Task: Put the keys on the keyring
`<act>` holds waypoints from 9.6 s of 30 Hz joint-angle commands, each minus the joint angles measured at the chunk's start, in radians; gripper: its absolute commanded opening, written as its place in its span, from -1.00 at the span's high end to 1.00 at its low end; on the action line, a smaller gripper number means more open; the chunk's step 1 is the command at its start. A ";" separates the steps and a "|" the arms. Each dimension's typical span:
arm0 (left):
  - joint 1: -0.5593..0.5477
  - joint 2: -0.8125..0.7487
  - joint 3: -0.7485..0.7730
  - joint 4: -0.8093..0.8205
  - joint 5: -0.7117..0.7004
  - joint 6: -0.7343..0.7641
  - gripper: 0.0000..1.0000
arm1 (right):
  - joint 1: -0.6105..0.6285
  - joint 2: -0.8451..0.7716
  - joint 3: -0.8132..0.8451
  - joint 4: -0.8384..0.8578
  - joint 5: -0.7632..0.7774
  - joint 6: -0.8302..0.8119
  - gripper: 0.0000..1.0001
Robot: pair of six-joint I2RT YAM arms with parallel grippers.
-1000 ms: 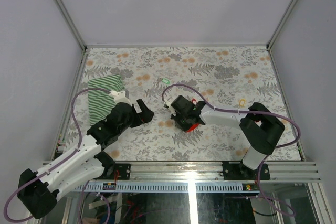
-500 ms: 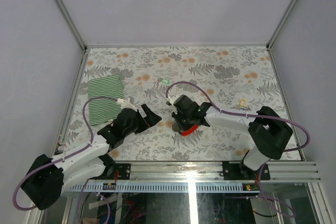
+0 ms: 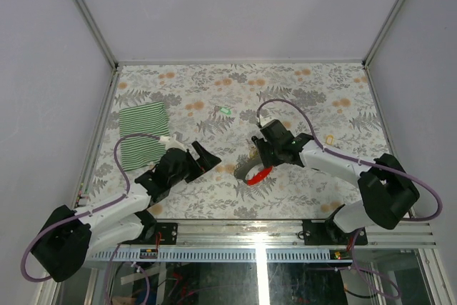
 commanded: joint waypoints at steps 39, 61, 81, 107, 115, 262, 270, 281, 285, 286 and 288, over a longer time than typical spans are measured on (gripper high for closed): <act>-0.010 0.068 0.013 0.094 0.055 0.008 -0.71 | -0.133 0.276 0.073 -0.049 -0.149 -0.050 0.48; -0.245 0.416 0.062 0.342 -0.029 -0.128 -0.52 | -0.191 0.257 0.002 0.042 -0.319 0.047 0.60; -0.315 0.323 -0.043 0.219 -0.272 -0.311 -0.45 | -0.191 0.224 -0.054 0.077 -0.346 0.114 0.58; -0.311 0.460 -0.055 0.301 -0.335 -0.326 -0.50 | -0.189 0.251 -0.043 0.083 -0.371 0.129 0.58; -0.309 0.542 -0.086 0.464 -0.303 -0.328 -0.49 | -0.189 0.276 -0.041 0.080 -0.384 0.116 0.59; -0.174 -0.293 0.686 -0.563 -0.243 0.333 -0.19 | 0.244 -0.456 0.019 0.288 0.016 -0.368 1.00; -0.174 -0.290 0.695 -0.497 -0.090 0.598 -0.19 | 0.062 -0.510 0.141 0.056 -0.270 -0.259 1.00; -0.174 -0.263 0.677 -0.363 0.033 0.778 -0.22 | 0.057 -0.626 0.207 0.090 -0.411 -0.132 1.00; -0.174 -0.289 0.659 -0.292 0.099 0.798 -0.23 | 0.057 -0.671 0.184 0.158 -0.432 -0.113 1.00; -0.174 -0.295 0.657 -0.276 0.118 0.800 -0.23 | 0.057 -0.683 0.182 0.173 -0.434 -0.108 1.00; -0.174 -0.311 0.648 -0.249 0.153 0.805 -0.23 | 0.057 -0.705 0.176 0.210 -0.441 -0.095 1.00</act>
